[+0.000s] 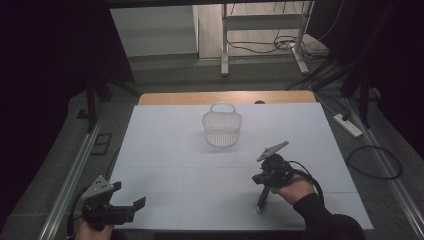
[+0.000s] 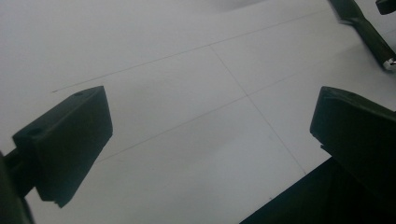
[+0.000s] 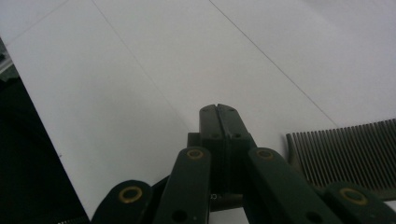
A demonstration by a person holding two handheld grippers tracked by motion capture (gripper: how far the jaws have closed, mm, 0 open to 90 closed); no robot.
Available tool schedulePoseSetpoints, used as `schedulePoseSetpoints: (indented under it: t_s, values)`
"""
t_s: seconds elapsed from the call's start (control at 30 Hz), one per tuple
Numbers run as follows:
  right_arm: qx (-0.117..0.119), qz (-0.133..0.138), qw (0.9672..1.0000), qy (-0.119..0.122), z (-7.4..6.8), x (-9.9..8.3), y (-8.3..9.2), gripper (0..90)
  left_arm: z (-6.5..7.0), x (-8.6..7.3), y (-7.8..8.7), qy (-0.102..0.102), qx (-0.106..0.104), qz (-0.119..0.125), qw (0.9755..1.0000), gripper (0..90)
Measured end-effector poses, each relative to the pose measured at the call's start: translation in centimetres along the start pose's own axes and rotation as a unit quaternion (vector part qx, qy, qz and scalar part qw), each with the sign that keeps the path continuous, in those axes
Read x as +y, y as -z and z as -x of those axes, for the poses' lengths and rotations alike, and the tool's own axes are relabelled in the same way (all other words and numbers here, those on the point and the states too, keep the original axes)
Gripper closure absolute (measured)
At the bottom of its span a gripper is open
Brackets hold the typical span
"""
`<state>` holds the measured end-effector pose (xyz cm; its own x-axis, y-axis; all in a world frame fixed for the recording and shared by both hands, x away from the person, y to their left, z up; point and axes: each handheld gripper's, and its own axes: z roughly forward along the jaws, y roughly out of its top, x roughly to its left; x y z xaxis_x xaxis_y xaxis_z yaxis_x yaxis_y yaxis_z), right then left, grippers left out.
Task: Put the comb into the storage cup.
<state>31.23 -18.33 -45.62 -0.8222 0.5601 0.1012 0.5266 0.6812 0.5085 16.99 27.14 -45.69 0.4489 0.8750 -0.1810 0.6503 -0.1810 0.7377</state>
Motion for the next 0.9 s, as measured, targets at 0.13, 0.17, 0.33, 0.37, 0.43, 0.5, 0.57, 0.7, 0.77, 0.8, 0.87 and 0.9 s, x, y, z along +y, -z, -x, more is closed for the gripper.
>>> schedulePoseSetpoints:
  t_s: [0.13,0.17,0.33,0.37,0.43,0.5,0.57,0.7,0.77,0.8,0.87,0.9]
  values:
    - [-0.006,-0.004,0.9999,0.007,-0.1,-0.2,-0.3,89.2,0.0,0.0,0.0,0.000,0.000,0.000,1.0000,0.0]
    - [-0.007,-0.005,0.9999,0.008,-0.1,-0.3,-0.4,89.2,0.0,0.0,0.0,-0.001,0.000,0.000,1.0000,0.0]
    - [-0.013,-0.012,0.9998,0.001,0.1,-0.9,-0.8,89.1,0.0,0.0,0.0,-0.001,0.000,0.000,1.0000,0.0]
    - [-0.013,-0.014,0.9998,0.000,0.1,-0.9,-0.9,89.2,0.0,0.0,0.0,-0.001,0.000,-0.001,1.0000,0.0]
    - [-0.013,-0.017,0.9998,-0.004,0.1,-1.2,-1.2,89.2,0.0,0.0,0.0,-0.001,0.000,0.000,1.0000,0.0]
    - [-0.013,-0.021,0.9997,-0.005,0.1,-1.4,-1.4,89.2,0.1,0.0,0.0,-0.002,0.000,0.000,1.0000,0.0]
    - [-0.015,-0.026,0.9995,-0.006,0.0,-1.5,-1.7,89.2,0.1,0.0,0.0,-0.002,0.001,0.000,1.0000,0.0]
    - [-0.016,-0.037,0.9992,-0.003,-0.2,-1.9,-2.3,89.2,0.1,0.0,0.0,-0.002,0.001,-0.001,1.0000,0.0]
    - [-0.016,-0.041,0.9990,0.001,-0.3,-2.0,-2.5,89.2,0.1,0.0,0.0,-0.003,0.001,-0.001,1.0000,0.0]
    - [-0.015,-0.047,0.9988,0.003,-0.4,-2.1,-2.7,89.2,0.1,0.0,0.0,-0.003,0.001,-0.001,1.0000,0.0]
    - [-0.017,-0.058,0.9982,0.005,-0.5,-2.3,-3.1,89.2,0.1,0.0,0.0,-0.003,0.001,-0.001,1.0000,0.0]
    - [-0.017,-0.061,0.9980,0.007,-0.6,-2.3,-3.2,89.2,0.1,0.0,0.0,-0.003,0.001,-0.001,1.0000,0.0]
